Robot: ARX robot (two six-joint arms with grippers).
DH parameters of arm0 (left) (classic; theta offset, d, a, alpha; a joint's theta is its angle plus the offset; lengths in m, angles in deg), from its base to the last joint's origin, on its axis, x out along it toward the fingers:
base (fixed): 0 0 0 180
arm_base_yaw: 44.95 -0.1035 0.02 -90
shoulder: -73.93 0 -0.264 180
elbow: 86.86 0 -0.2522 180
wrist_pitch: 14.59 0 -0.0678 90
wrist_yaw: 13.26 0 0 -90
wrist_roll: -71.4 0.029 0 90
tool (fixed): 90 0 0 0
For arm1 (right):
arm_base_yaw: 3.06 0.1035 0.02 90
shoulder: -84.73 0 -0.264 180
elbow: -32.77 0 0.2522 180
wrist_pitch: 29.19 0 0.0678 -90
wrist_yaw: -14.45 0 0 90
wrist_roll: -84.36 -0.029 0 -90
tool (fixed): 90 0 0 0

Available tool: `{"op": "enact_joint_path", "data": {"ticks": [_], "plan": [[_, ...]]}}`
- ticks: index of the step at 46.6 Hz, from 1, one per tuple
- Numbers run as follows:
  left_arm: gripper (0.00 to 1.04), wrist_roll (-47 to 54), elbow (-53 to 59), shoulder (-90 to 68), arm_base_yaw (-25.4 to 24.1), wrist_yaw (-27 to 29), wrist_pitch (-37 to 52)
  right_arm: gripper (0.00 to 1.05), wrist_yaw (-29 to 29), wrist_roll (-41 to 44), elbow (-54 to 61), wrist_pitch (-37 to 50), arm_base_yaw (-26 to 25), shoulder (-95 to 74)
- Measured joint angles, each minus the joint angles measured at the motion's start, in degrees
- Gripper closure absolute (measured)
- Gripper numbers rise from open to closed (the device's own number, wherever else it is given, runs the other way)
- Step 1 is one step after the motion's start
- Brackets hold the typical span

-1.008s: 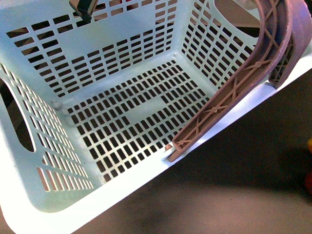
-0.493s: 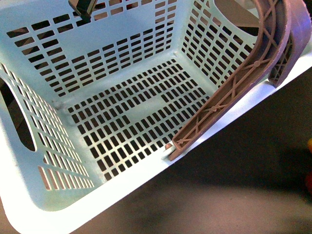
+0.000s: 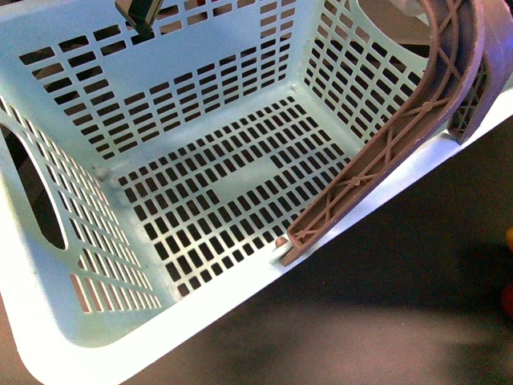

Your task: Pick apple with right arm and hold basket with left

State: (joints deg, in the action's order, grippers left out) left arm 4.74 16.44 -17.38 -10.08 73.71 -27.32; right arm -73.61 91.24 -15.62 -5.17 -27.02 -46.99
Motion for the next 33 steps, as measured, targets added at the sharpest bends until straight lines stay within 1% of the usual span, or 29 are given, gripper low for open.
{"op": "enact_joint_path", "data": {"ticks": [8, 15, 22, 24, 33], "plan": [[1.00, 0.0, 0.0, 0.0, 0.0, -0.1, 0.0, 0.09, -0.8, -0.2, -5.2, -1.7, 1.2, -4.1], [1.00, 0.0, 0.0, 0.0, 0.0, 0.0, 0.0, 0.09, -1.1, -0.6, -6.9, -2.2, 2.0, -6.7], [1.00, 0.0, 0.0, 0.0, 0.0, 0.0, 0.0, 0.24, -1.4, -1.3, -7.0, -2.1, 2.3, -7.1], [1.00, 0.0, 0.0, 0.0, 0.0, 0.0, 0.0, 0.25, -1.4, -1.5, -6.9, -1.9, 2.3, -7.1], [1.00, 0.0, 0.0, 0.0, 0.0, 0.0, 0.0, 0.25, -0.6, -1.7, -3.1, 0.9, 1.8, -4.6]]}}
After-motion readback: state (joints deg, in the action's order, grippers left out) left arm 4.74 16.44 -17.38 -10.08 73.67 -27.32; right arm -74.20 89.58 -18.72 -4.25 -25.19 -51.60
